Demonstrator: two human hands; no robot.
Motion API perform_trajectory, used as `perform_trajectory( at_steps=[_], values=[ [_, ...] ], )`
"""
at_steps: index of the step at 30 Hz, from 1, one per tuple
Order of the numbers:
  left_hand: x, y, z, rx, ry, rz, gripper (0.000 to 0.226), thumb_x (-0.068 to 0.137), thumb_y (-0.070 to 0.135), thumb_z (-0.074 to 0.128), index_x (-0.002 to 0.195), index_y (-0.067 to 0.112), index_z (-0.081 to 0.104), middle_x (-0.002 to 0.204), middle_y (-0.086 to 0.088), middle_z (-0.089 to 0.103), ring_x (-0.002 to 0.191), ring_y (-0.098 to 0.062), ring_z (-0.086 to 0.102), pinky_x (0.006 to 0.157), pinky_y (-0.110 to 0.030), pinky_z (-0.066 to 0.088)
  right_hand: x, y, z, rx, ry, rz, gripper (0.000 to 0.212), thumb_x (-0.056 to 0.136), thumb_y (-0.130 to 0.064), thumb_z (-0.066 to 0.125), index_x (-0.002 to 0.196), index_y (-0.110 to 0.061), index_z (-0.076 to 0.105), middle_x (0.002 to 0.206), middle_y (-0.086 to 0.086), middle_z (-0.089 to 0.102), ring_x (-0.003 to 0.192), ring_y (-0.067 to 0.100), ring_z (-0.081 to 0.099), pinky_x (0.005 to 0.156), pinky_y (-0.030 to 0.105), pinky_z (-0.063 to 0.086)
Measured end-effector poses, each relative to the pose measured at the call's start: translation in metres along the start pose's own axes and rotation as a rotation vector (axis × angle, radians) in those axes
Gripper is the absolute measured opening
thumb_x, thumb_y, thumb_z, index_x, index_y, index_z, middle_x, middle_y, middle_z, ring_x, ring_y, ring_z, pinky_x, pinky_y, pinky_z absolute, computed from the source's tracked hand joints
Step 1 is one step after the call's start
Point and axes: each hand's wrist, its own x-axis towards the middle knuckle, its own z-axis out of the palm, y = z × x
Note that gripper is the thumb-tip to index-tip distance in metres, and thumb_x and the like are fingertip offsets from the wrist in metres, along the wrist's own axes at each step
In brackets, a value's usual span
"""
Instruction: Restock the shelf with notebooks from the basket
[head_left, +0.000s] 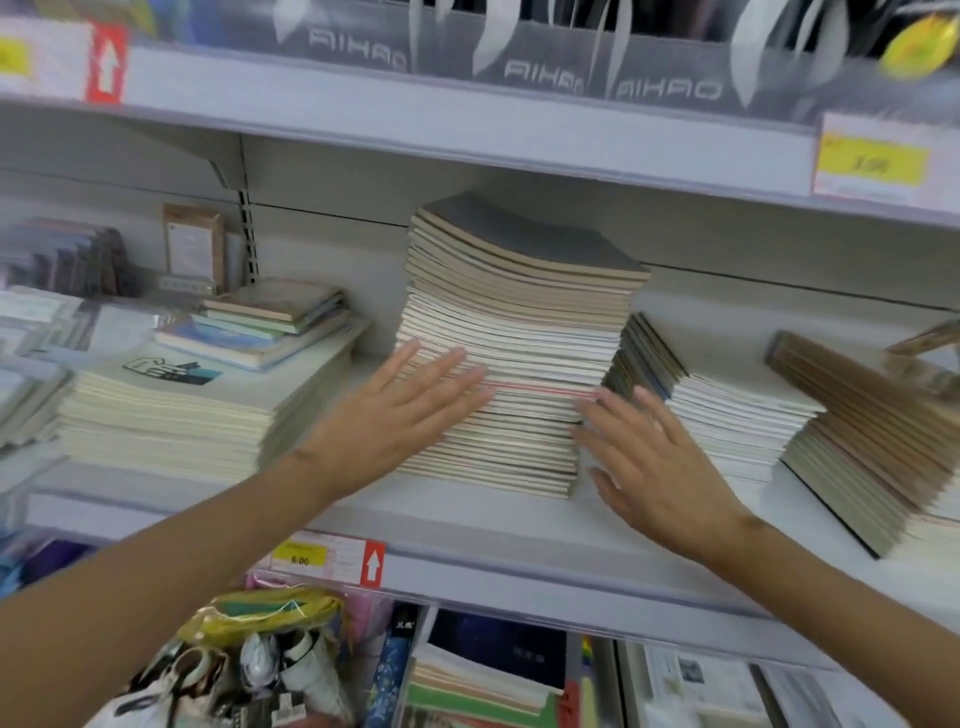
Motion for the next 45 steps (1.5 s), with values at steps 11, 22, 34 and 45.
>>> perform_trajectory(
  at_steps=[11, 22, 34, 45],
  values=[
    [0.005, -0.004, 0.030, 0.115, -0.219, 0.112, 0.065, 0.100, 0.048, 0.010, 0.155, 0.014, 0.000, 0.161, -0.003, -0.008, 0.149, -0.022, -0.006, 0.120, -0.047, -0.005, 0.009, 0.014, 0.029, -0.154, -0.257, -0.222, 0.074, 0.100, -0.057, 0.015, 0.155, -0.010, 0.005, 0.162, 0.006, -0.003, 0.150, 0.021, -0.002, 0.121, 0.049, 0.002],
    [0.010, -0.002, -0.012, 0.147, -0.403, 0.307, 0.075, 0.096, 0.015, 0.030, 0.151, 0.023, -0.020, 0.159, -0.002, -0.023, 0.145, -0.029, -0.022, 0.115, -0.057, -0.016, 0.008, 0.011, 0.008, -0.172, -0.248, -0.444, 0.062, 0.098, -0.022, 0.032, 0.154, -0.012, 0.009, 0.161, 0.005, 0.009, 0.148, 0.025, 0.002, 0.119, 0.050, -0.002],
    [0.008, -0.003, 0.012, 0.112, -0.623, 0.507, 0.071, 0.099, 0.011, 0.023, 0.149, 0.027, -0.025, 0.153, 0.010, -0.034, 0.135, -0.017, -0.044, 0.105, -0.048, -0.035, 0.007, 0.025, 0.025, -0.148, -0.272, -0.607, 0.057, 0.099, -0.031, 0.045, 0.151, -0.015, 0.030, 0.159, -0.005, 0.022, 0.148, 0.023, 0.008, 0.118, 0.049, -0.001],
    [0.011, 0.006, -0.015, 0.126, -0.276, 0.214, 0.084, 0.092, 0.032, 0.060, 0.155, 0.015, 0.007, 0.162, -0.009, -0.001, 0.149, -0.029, -0.002, 0.120, -0.052, 0.000, 0.008, 0.003, -0.002, 0.319, -0.011, 0.164, 0.025, 0.086, -0.046, 0.057, 0.088, -0.021, 0.050, 0.086, -0.006, 0.052, 0.076, 0.022, 0.058, 0.065, 0.027, 0.038]
  ],
)
